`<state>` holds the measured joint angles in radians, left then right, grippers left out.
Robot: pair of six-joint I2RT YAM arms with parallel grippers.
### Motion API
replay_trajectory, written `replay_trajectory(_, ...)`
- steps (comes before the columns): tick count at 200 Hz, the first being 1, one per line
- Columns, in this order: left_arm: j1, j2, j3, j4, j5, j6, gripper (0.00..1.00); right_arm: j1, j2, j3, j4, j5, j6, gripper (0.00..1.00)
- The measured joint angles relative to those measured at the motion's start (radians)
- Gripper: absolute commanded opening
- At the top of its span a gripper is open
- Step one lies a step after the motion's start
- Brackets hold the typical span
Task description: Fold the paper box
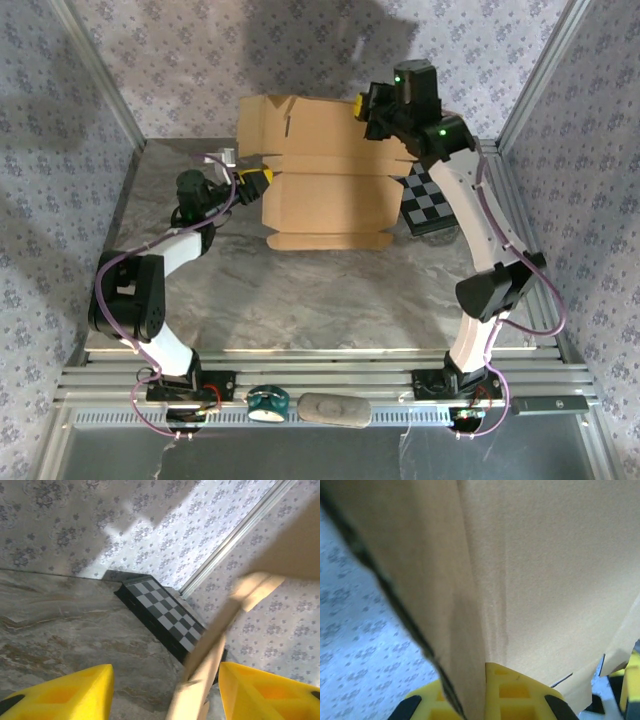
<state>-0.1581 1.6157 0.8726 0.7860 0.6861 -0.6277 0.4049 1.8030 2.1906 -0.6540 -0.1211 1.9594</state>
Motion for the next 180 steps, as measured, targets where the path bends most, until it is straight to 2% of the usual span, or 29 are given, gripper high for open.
replay_trajectory(21,-0.013,0.000,0.020,-0.030,-0.020,0.036,0.59,-0.008,-0.006,0.043,-0.035,-0.022,-0.008,0.00)
replay_trajectory(102,-0.100,-0.083,0.150,-0.185,-0.085,0.205,0.60,-0.028,-0.020,0.026,-0.086,-0.052,-0.011,0.00)
replay_trajectory(121,-0.111,-0.082,0.164,-0.201,-0.097,0.227,0.52,-0.034,-0.025,0.026,-0.087,-0.053,-0.011,0.00)
replay_trajectory(151,-0.120,-0.045,0.217,-0.261,-0.122,0.242,0.22,-0.036,-0.031,0.026,-0.087,-0.053,-0.011,0.00)
replay_trajectory(180,-0.141,-0.030,0.246,-0.305,-0.161,0.254,0.20,-0.048,-0.035,0.018,-0.082,-0.046,-0.011,0.00)
